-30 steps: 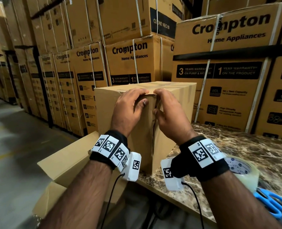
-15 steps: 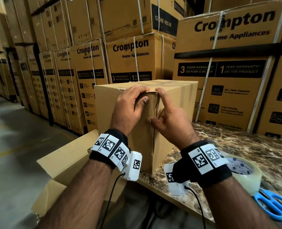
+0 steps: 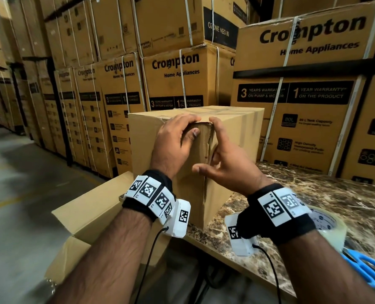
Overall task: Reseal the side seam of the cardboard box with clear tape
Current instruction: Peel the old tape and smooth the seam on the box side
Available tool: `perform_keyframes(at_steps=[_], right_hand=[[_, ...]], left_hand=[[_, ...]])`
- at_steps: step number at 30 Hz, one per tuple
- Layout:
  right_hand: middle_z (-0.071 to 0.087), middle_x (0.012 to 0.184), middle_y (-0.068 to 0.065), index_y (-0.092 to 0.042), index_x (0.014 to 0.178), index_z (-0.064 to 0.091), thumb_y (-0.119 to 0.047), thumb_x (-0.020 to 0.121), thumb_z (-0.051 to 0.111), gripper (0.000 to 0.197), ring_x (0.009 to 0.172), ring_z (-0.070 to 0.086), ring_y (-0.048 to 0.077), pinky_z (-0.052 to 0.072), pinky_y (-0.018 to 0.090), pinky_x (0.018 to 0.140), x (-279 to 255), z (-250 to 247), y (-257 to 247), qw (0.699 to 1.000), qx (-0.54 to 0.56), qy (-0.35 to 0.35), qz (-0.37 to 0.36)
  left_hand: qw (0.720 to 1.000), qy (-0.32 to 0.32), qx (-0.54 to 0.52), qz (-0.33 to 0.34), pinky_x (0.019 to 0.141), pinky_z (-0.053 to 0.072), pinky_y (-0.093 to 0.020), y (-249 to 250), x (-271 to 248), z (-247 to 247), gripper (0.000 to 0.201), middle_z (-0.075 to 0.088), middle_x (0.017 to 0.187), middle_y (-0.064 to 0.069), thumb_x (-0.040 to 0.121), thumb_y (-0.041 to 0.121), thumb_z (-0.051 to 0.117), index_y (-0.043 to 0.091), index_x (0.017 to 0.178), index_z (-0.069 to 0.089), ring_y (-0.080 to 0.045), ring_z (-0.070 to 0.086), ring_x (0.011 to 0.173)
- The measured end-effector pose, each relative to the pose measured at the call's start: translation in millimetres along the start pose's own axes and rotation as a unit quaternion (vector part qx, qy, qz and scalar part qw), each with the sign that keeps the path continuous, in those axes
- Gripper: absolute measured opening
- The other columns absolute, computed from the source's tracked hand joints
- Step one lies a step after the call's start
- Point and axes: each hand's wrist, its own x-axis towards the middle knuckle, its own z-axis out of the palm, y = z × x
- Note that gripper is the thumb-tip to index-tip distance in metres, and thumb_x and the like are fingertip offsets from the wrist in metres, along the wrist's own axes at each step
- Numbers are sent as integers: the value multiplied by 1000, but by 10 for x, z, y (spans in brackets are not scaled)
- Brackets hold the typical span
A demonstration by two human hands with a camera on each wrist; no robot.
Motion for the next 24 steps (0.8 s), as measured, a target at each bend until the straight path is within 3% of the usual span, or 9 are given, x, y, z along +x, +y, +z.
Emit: perform_keyframes(at_steps=[2, 7, 9, 13, 17, 20, 24], right_hand=[[68, 100, 3, -42, 147, -13, -37, 70, 83, 124, 87, 67, 22, 58, 44, 76, 21, 73, 15, 1000, -5, 15, 13], [66, 98, 6, -33, 150, -10, -18, 77, 76, 114, 82, 66, 24, 57, 47, 74, 17, 116, 11, 1000, -5, 29, -1], [65, 97, 3, -30, 151, -12, -15, 80, 73, 112, 80, 65, 21, 56, 43, 74, 8, 108, 14, 1000, -1, 22, -5], [52, 75, -14, -28, 153, -11, -14, 84, 71, 107, 64, 53, 3, 42, 23, 63, 1, 53, 41, 1000, 0, 12, -1], [52, 75, -12, -22, 152, -1, -17, 87, 69, 97, 68, 54, 5, 52, 28, 72, -157, 34, 63, 999, 17, 25, -18], [52, 83, -12, -16, 126, 28, -32, 81, 74, 67, 78, 56, 9, 55, 33, 80, -290, 87, -26, 999, -11, 16, 29], [54, 84, -6, -18, 94, 44, -35, 77, 78, 42, 75, 50, 14, 46, 30, 66, -255, 239, -90, 993, -60, 11, 102]], left_hand=[[1000, -1, -2, -1, 100, 47, -45, 3, 0, 0, 29, 64, 122, 0, 95, 21, 56, 16, 123, 62, -14, 56, 116], [1000, -4, 3, -1, 101, 46, -44, 5, 17, -6, 29, 65, 121, 1, 94, 21, 57, 16, 122, 63, -14, 56, 115], [1000, -3, 3, 0, 101, 46, -43, 15, 15, 1, 29, 65, 121, 1, 94, 20, 57, 16, 122, 63, -14, 56, 116], [1000, -4, 2, 2, 100, 47, -39, 29, 15, -15, 28, 65, 120, 1, 94, 20, 57, 15, 121, 63, -12, 56, 114], [1000, -12, 1, -5, 100, 47, -42, 30, 27, -22, 28, 65, 121, 0, 95, 21, 56, 16, 121, 62, -13, 56, 114], [1000, -13, 2, -9, 101, 47, -43, 29, 26, -25, 28, 64, 121, 0, 95, 22, 56, 17, 122, 62, -14, 55, 115], [1000, -10, -9, -8, 101, 47, -44, 38, 11, -6, 29, 64, 122, 0, 95, 23, 54, 17, 122, 62, -15, 55, 115]])
